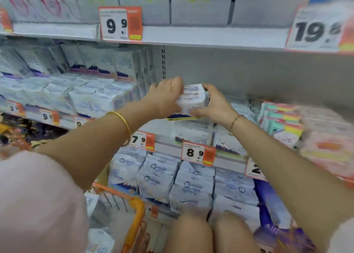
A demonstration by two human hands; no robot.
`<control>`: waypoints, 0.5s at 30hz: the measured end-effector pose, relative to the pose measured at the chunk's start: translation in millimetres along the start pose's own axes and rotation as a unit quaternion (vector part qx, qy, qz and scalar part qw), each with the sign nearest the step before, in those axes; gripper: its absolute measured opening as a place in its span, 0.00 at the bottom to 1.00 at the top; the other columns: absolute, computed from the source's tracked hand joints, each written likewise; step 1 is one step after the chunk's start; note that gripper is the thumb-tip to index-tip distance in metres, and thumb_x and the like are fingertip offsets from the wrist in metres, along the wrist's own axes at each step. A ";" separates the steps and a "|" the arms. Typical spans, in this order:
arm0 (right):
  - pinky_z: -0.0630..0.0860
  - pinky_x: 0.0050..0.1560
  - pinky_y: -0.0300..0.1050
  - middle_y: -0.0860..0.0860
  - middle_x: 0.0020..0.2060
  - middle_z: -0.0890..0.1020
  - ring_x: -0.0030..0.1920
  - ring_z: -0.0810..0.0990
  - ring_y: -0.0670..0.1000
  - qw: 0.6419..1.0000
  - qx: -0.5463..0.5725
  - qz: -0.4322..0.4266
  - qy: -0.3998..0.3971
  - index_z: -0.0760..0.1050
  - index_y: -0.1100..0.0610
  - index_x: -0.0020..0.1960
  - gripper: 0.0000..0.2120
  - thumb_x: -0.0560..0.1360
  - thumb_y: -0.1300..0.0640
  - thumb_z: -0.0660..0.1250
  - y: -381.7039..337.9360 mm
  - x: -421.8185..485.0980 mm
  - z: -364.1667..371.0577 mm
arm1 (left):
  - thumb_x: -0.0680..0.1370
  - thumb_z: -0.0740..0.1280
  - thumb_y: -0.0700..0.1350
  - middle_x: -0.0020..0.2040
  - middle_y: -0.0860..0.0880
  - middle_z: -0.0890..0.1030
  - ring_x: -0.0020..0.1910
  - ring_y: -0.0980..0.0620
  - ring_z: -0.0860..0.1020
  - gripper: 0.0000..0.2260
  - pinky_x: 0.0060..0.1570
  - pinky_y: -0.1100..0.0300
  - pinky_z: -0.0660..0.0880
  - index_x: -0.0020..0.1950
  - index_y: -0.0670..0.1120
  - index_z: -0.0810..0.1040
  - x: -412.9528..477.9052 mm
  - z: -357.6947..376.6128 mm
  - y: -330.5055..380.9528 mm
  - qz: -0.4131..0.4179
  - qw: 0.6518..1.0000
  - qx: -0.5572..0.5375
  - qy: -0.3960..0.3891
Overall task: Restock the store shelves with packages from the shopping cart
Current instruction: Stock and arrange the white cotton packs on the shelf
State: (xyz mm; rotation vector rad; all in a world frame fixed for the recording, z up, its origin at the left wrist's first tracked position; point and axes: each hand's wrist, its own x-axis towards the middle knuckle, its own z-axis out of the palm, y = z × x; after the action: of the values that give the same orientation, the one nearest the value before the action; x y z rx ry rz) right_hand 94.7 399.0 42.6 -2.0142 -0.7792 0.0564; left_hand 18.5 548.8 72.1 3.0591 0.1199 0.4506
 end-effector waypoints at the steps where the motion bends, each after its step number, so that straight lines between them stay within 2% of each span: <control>1: 0.74 0.50 0.40 0.50 0.57 0.74 0.55 0.73 0.48 1.000 -0.016 0.013 0.020 0.64 0.57 0.68 0.35 0.66 0.61 0.77 8.6 12.1 -7.9 | 0.73 0.68 0.47 0.61 0.44 0.70 0.61 0.45 0.67 0.20 0.58 0.51 0.62 0.61 0.44 0.64 17.3 7.6 3.5 0.007 1.000 -0.015 0.010; 3: 0.75 0.50 0.42 0.53 0.58 0.74 0.56 0.74 0.52 0.995 -0.034 0.043 0.080 0.65 0.59 0.67 0.34 0.65 0.60 0.77 27.8 40.5 -17.8 | 0.74 0.68 0.46 0.64 0.43 0.68 0.64 0.44 0.66 0.22 0.61 0.50 0.62 0.64 0.44 0.64 52.4 25.3 2.8 -0.007 0.998 -0.051 0.034; 5: 0.76 0.56 0.54 0.56 0.59 0.73 0.59 0.74 0.57 0.987 -0.026 0.072 0.143 0.65 0.60 0.67 0.35 0.65 0.59 0.77 48.1 73.7 -23.1 | 0.74 0.68 0.44 0.66 0.40 0.67 0.66 0.41 0.66 0.24 0.63 0.49 0.64 0.67 0.42 0.63 88.3 44.2 -7.1 -0.053 0.993 -0.099 0.035; 7: 0.76 0.57 0.53 0.55 0.59 0.73 0.59 0.75 0.58 0.978 -0.022 0.109 0.178 0.65 0.60 0.66 0.34 0.65 0.58 0.76 66.0 105.5 -25.8 | 0.76 0.65 0.41 0.67 0.38 0.67 0.66 0.39 0.67 0.24 0.63 0.51 0.67 0.70 0.40 0.61 118.1 64.2 -17.8 -0.104 0.981 -0.161 -0.007; 9: 0.75 0.58 0.49 0.56 0.63 0.72 0.61 0.74 0.58 0.973 -0.011 0.144 0.180 0.63 0.59 0.69 0.35 0.67 0.58 0.74 82.9 134.2 -25.4 | 0.79 0.61 0.40 0.69 0.39 0.67 0.65 0.40 0.69 0.22 0.60 0.54 0.68 0.72 0.40 0.60 144.5 85.5 -25.9 -0.154 0.963 -0.207 -0.070; 10: 0.75 0.60 0.51 0.57 0.64 0.71 0.62 0.74 0.58 0.972 0.009 0.147 0.182 0.61 0.59 0.70 0.36 0.67 0.58 0.74 90.4 147.5 -24.7 | 0.80 0.58 0.40 0.68 0.40 0.68 0.64 0.41 0.70 0.20 0.58 0.56 0.69 0.71 0.41 0.61 156.5 96.6 -27.9 -0.159 0.962 -0.203 -0.094; 11: 0.74 0.60 0.54 0.57 0.65 0.70 0.63 0.73 0.59 0.971 0.032 0.145 0.188 0.59 0.59 0.72 0.38 0.67 0.59 0.74 95.5 158.3 -24.6 | 0.80 0.57 0.39 0.63 0.42 0.70 0.59 0.44 0.72 0.17 0.53 0.58 0.70 0.68 0.41 0.64 168.0 109.6 -29.6 -0.168 0.959 -0.204 -0.104; 12: 0.74 0.61 0.56 0.58 0.66 0.69 0.64 0.72 0.60 0.969 0.050 0.144 0.197 0.58 0.59 0.72 0.38 0.68 0.60 0.74 102.0 168.8 -24.6 | 0.78 0.55 0.36 0.55 0.44 0.72 0.51 0.48 0.72 0.12 0.44 0.60 0.69 0.61 0.40 0.69 176.7 119.0 -27.4 -0.168 0.958 -0.197 -0.122; 13: 0.73 0.63 0.55 0.58 0.67 0.68 0.65 0.71 0.60 0.967 0.059 0.142 0.201 0.57 0.59 0.73 0.38 0.69 0.61 0.74 106.7 177.1 -25.5 | 0.75 0.52 0.32 0.46 0.45 0.71 0.42 0.51 0.70 0.09 0.36 0.64 0.65 0.49 0.39 0.69 186.3 126.0 -24.2 -0.167 0.961 -0.171 -0.143; 14: 0.71 0.64 0.50 0.58 0.68 0.67 0.66 0.70 0.59 0.968 0.056 0.142 0.198 0.57 0.60 0.73 0.38 0.70 0.62 0.73 111.7 184.8 -26.8 | 0.72 0.50 0.29 0.39 0.47 0.67 0.35 0.54 0.65 0.08 0.31 0.66 0.59 0.39 0.38 0.66 200.0 136.1 -20.7 -0.202 0.951 -0.166 -0.163; 15: 0.70 0.61 0.41 0.58 0.69 0.66 0.67 0.68 0.58 0.971 0.045 0.143 0.188 0.56 0.60 0.74 0.37 0.71 0.62 0.72 116.2 191.5 -28.2 | 0.70 0.49 0.27 0.34 0.49 0.61 0.31 0.56 0.59 0.11 0.29 0.66 0.54 0.34 0.41 0.61 213.2 151.6 -22.3 -0.201 0.949 -0.158 -0.182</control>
State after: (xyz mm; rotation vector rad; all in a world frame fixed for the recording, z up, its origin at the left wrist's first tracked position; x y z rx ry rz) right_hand 315.1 440.7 16.6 -1.9573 -0.2406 -0.1196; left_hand 264.3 583.5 -13.3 2.6436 0.5762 -0.1128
